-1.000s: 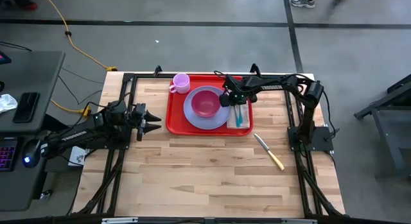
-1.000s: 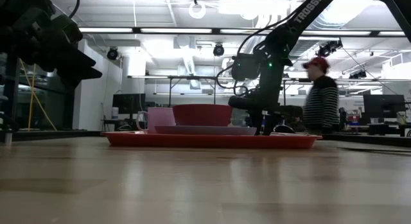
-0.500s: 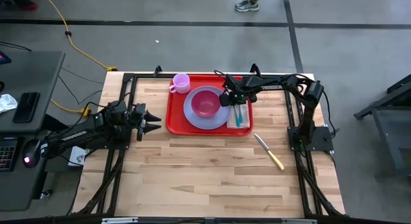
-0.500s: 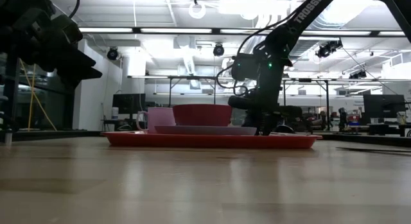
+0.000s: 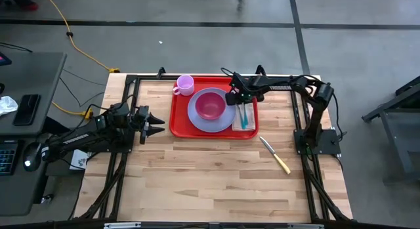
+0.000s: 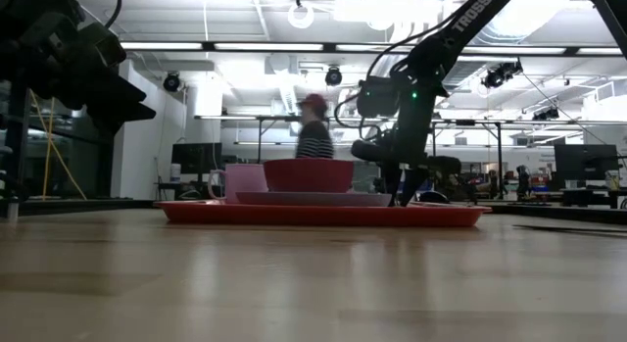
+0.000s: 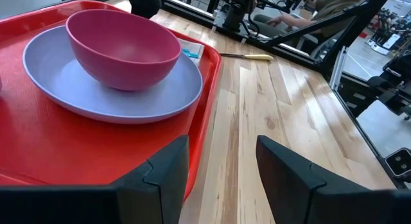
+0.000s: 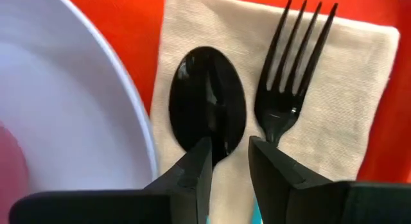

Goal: Set up tray
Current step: Put the spoon on the napkin on the tray

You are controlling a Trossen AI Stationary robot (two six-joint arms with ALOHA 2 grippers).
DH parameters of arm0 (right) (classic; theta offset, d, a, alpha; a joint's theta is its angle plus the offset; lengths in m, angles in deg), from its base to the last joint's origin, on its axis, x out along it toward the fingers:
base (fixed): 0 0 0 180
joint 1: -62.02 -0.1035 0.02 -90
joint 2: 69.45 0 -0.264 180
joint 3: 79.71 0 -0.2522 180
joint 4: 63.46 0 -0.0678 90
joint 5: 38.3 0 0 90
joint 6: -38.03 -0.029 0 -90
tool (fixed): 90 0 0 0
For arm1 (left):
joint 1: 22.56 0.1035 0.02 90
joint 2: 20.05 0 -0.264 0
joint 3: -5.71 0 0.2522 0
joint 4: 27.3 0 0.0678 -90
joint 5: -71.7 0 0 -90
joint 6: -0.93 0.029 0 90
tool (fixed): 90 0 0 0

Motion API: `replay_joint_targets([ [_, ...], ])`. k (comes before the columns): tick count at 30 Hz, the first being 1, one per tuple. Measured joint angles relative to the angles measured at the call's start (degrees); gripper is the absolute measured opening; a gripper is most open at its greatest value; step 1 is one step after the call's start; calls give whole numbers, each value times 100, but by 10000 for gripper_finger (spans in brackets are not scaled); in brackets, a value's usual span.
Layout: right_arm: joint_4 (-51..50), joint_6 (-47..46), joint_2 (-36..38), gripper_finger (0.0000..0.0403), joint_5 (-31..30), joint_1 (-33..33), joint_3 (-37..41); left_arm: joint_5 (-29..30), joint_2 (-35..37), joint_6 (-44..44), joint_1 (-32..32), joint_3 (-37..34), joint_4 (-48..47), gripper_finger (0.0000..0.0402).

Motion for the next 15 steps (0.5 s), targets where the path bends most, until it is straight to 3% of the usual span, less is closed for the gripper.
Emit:
replay_joint_targets([
  [15, 726, 405, 6, 82, 202, 154, -7, 2, 0, -2, 0, 2, 0, 211],
])
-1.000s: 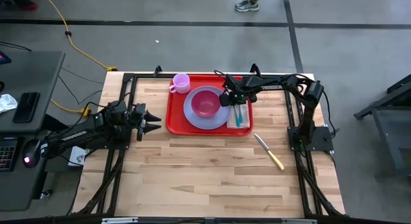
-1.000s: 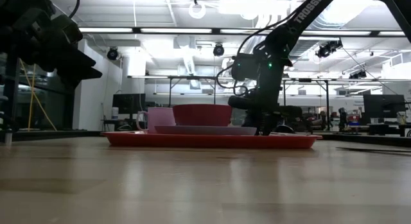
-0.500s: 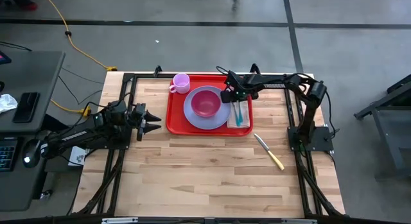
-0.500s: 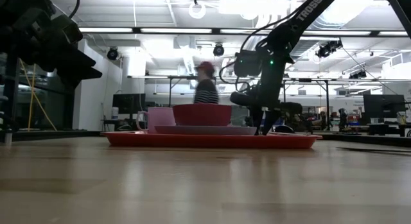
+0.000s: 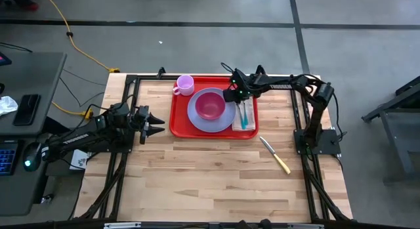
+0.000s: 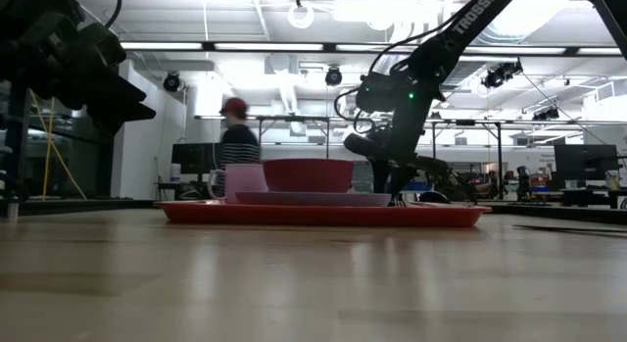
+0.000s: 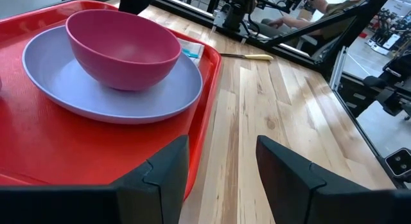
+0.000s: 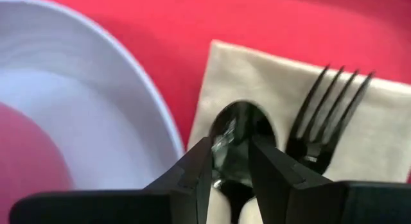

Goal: Set up tray
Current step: Put the spoon on the napkin on the tray

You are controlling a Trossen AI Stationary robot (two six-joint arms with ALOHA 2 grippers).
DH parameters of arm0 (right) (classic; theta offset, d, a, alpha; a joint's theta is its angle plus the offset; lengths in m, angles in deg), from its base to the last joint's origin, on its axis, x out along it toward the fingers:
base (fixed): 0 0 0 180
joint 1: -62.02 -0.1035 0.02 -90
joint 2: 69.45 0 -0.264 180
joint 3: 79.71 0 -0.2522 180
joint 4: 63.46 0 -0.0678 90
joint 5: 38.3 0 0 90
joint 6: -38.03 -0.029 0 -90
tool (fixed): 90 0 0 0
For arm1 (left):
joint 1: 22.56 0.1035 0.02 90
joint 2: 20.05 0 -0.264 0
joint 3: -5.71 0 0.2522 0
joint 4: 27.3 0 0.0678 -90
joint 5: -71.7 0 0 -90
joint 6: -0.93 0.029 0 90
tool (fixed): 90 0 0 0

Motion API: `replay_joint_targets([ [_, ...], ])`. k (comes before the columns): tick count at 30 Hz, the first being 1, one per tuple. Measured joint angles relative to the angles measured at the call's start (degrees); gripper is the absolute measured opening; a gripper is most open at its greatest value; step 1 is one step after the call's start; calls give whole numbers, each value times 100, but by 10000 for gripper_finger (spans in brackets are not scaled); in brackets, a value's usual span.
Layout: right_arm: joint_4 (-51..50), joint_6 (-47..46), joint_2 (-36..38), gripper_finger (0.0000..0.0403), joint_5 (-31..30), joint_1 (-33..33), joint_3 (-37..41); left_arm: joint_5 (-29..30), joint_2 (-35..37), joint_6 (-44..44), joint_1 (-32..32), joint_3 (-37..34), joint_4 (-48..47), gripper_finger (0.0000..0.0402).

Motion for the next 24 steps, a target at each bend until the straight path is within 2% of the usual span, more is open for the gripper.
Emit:
replay_joint_targets([
  [24, 157, 441, 9, 82, 160, 367, -7, 188, -1, -151, -1, -1, 2, 211],
])
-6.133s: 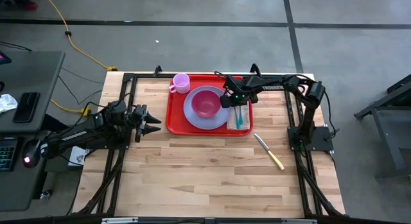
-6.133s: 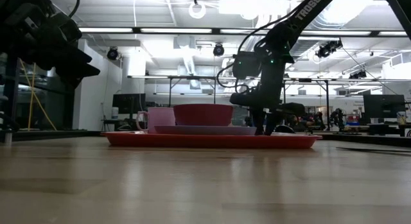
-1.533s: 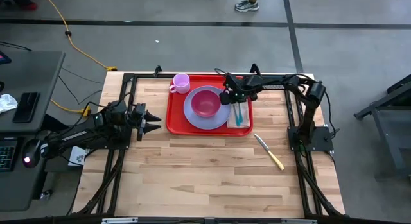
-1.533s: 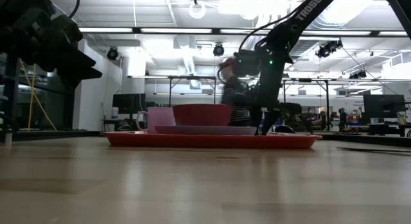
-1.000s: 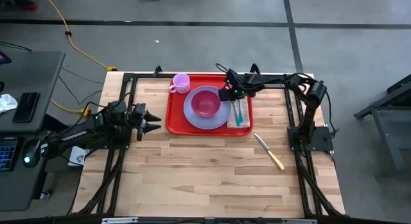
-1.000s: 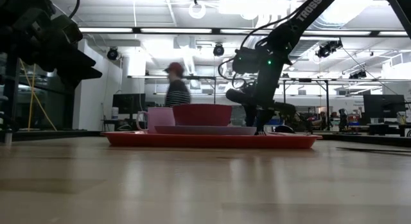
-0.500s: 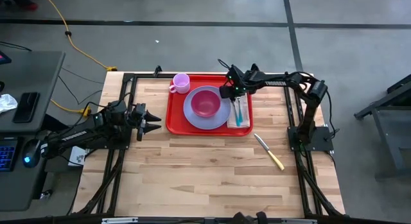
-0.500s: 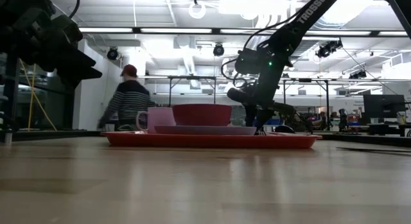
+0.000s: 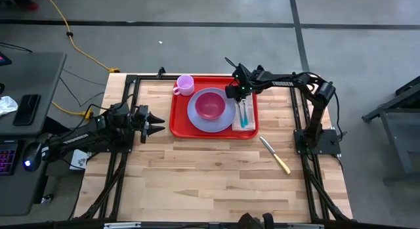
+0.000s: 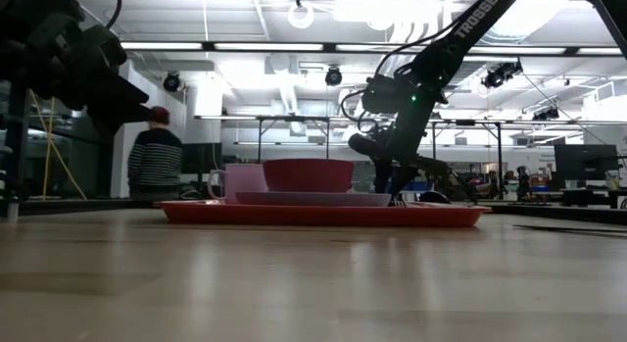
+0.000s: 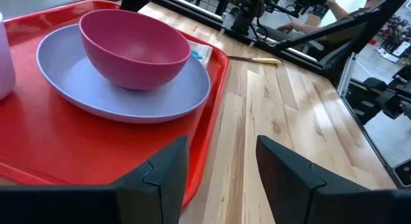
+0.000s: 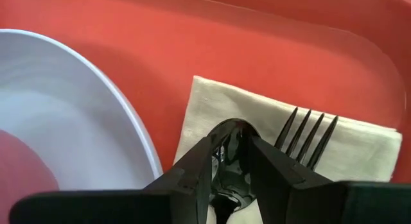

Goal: Set up tray
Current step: Put the spoon on the napkin on the tray, then put the knife on the napkin on the tray

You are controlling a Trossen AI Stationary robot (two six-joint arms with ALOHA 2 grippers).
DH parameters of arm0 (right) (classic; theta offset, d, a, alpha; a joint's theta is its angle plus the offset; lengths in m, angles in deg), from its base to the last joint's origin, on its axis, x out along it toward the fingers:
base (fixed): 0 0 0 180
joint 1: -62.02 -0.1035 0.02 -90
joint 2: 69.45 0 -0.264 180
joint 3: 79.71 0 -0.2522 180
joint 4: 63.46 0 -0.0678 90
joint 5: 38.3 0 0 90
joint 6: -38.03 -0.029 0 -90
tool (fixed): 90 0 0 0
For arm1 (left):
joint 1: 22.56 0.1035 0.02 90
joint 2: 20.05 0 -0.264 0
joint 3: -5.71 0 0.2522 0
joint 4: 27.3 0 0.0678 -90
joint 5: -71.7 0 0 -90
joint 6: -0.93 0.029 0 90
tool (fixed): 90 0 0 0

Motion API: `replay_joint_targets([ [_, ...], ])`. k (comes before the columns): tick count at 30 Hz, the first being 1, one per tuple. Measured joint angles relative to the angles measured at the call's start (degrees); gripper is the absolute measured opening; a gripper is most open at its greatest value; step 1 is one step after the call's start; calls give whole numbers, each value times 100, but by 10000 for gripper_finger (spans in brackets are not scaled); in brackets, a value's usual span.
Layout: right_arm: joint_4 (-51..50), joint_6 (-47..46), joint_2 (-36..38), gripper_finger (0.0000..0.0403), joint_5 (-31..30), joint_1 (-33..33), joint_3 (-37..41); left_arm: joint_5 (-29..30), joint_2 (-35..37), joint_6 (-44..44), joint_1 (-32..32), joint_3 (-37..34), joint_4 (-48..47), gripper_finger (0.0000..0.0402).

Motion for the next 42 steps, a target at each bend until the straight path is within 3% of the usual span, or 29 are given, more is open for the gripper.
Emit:
replay_joint_targets([
  [22, 119, 190, 18, 82, 155, 123, 0, 13, 1, -129, 0, -1, 0, 211],
  [31, 34, 441, 708, 82, 68, 105, 0, 11, 1, -129, -2, 1, 2, 211],
  [42, -2382, 701, 2413, 82, -59, -583, -2, 7, 0, -129, 0, 1, 1, 211],
])
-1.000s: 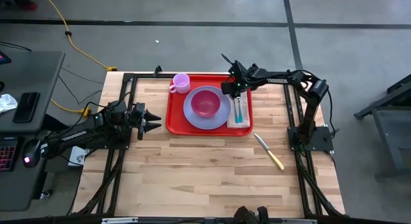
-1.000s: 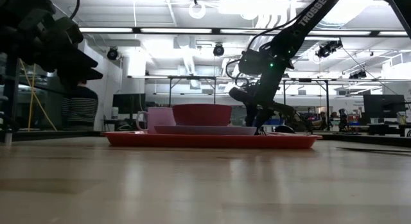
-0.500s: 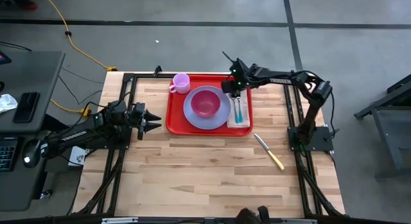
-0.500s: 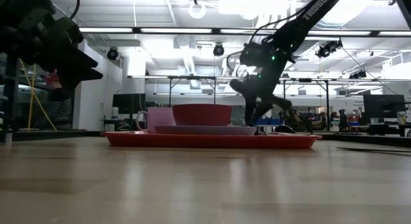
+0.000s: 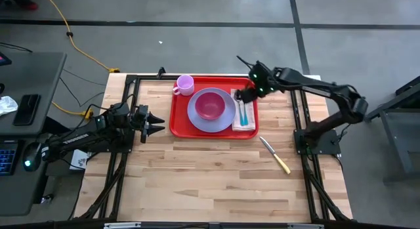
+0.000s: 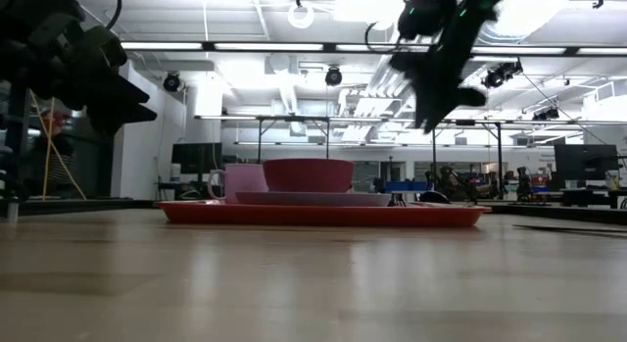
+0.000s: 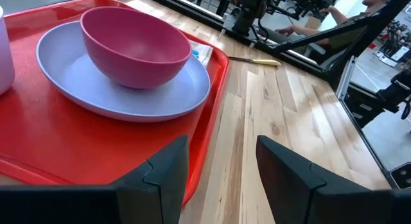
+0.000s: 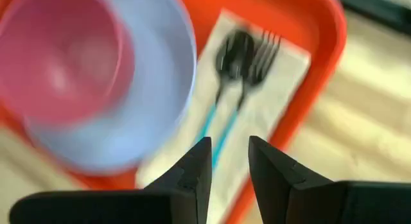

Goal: Set up tray
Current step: Put the knife on the napkin on the tray

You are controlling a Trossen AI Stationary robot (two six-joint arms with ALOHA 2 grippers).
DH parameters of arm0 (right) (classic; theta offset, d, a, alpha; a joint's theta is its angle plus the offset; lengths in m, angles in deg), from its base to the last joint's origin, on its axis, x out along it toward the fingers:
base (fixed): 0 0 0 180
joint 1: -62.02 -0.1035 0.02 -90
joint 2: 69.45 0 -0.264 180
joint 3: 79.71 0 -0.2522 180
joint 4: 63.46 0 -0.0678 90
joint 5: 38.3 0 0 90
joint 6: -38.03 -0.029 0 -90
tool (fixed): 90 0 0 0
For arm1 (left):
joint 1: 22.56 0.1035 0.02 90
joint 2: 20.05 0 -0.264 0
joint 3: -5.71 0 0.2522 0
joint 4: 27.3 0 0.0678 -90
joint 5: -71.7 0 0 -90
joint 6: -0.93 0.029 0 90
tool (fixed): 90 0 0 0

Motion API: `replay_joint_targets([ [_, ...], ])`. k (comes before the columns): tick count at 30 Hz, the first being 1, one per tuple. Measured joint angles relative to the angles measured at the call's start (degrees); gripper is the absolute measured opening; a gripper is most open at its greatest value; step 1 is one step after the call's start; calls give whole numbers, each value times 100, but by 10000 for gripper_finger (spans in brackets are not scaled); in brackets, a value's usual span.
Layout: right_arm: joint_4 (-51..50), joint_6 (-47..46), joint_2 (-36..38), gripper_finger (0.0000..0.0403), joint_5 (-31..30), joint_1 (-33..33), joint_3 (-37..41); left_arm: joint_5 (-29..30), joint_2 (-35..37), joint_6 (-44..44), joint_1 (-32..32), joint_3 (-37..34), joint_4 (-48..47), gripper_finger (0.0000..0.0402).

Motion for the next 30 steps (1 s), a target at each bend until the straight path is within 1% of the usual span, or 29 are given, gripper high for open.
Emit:
replay_joint_targets([
  [5, -1299, -417, 700, 82, -46, -657, 0, -12, -1, 0, 1, -2, 1, 211],
  [9, -2150, -1017, 1127, 82, -9, -1299, 0, -13, 1, 0, -1, -2, -1, 211],
  [15, -3125, -1888, 1379, 82, 297, -2265, 0, -13, 1, 0, 1, 0, -1, 211],
  [19, -3326, -2207, 1327, 82, 541, -2890, 2, -13, 0, 0, -1, -1, -3, 211],
  [23, -3339, -2541, 1325, 82, 606, -3415, 2, -13, 1, 2, 1, 0, -3, 211],
  [26, -3380, -2790, 1326, 82, 701, -3726, 2, -11, 1, 2, 1, 0, -3, 211],
  [30, -3394, -3152, 1325, 82, 647, -4061, 29, -11, 0, 1, 0, -1, -3, 211],
])
